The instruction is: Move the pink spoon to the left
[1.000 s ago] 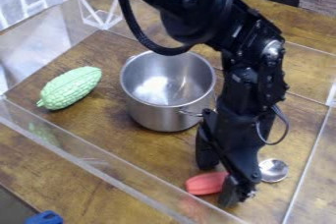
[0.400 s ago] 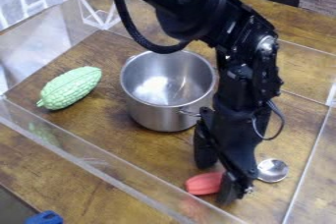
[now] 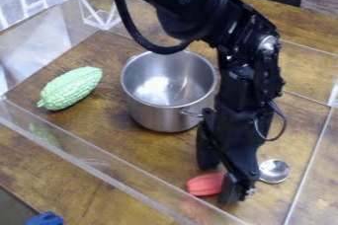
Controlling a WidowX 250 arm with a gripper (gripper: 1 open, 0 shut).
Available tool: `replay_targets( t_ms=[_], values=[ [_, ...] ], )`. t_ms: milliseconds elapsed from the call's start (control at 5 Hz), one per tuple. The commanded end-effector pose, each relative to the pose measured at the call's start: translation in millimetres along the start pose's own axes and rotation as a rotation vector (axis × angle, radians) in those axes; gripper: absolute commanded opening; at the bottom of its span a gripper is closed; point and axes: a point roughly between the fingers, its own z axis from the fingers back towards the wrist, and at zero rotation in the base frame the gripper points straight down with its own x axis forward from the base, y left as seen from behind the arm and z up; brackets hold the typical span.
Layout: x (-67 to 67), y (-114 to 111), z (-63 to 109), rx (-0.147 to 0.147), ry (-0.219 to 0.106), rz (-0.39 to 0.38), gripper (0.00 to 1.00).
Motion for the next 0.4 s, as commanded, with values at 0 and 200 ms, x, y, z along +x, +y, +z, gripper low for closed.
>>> replay_targets(
  t_ms=[0, 200],
  values=[
    [3.9, 8.1, 19.4, 0.011, -0.061, 0.014, 1.00],
    [3.2, 9.6, 20.6, 0.014, -0.061, 0.016, 0.00]
  ],
)
